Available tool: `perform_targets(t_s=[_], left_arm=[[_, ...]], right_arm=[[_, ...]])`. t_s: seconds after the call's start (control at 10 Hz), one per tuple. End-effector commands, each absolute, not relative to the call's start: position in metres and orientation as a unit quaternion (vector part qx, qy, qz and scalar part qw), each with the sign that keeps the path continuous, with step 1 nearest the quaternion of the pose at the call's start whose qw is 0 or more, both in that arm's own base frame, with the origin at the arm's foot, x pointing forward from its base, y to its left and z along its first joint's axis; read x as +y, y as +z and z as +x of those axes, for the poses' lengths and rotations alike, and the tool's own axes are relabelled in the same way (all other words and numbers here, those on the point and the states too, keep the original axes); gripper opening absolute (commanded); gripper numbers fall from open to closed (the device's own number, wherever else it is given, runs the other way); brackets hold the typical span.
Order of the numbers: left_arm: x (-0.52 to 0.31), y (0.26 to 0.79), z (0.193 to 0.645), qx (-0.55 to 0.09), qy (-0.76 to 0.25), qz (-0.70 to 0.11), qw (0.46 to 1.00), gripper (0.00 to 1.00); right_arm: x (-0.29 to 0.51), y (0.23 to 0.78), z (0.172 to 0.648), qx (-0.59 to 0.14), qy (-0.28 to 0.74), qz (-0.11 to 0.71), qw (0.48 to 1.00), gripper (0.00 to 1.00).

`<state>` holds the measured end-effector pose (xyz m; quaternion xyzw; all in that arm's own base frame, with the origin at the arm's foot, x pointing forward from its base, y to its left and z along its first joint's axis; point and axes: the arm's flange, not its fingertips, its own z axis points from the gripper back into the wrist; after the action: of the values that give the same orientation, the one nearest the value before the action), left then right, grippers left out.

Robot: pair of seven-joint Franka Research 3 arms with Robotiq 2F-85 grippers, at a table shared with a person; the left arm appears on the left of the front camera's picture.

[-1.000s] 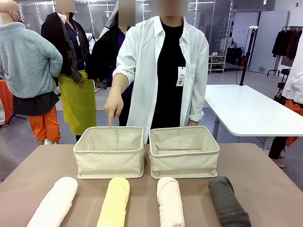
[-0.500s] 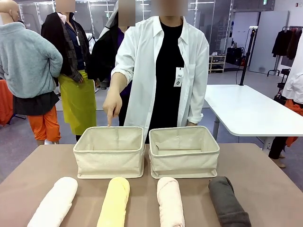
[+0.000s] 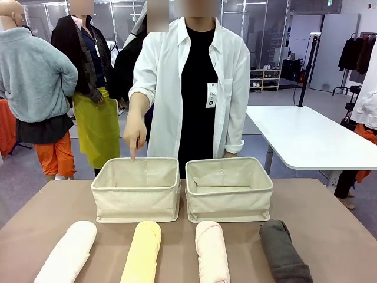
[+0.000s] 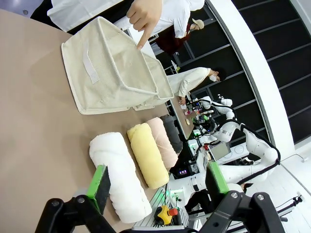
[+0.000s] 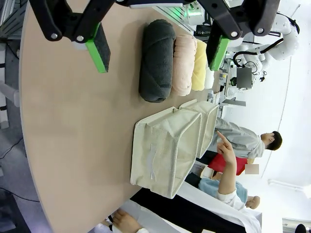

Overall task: Divide the towels into two baskets.
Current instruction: Pick up one hotel-folded towel and place it in the Fabric basket indicated by the person.

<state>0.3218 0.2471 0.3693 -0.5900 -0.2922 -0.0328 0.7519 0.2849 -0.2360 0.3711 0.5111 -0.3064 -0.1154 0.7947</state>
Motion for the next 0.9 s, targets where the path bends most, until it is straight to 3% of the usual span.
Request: perform_targets(t_s=[0.0, 0.4, 0.8], left_arm=[[0.249, 0.369, 0.319, -0.292, -0.035, -0.591, 0.751, 1.0], [0.247, 0.369, 0.322, -0.292, -0.033, -0.59, 0.752, 1.0], [0.168, 0.45, 0.339, -0.219, -0.159, -0.47, 0.84, 1.0]], right_arm=[[-0.238, 0.373, 0.285, -0.312, -0.114, 0.513, 0.791, 1.0], [-0.238, 0.373, 0.285, -0.312, -0.114, 0.513, 0.791, 1.0], [-0.238, 0.373, 0.285, -0.312, -0.114, 0.513, 0.791, 1.0]])
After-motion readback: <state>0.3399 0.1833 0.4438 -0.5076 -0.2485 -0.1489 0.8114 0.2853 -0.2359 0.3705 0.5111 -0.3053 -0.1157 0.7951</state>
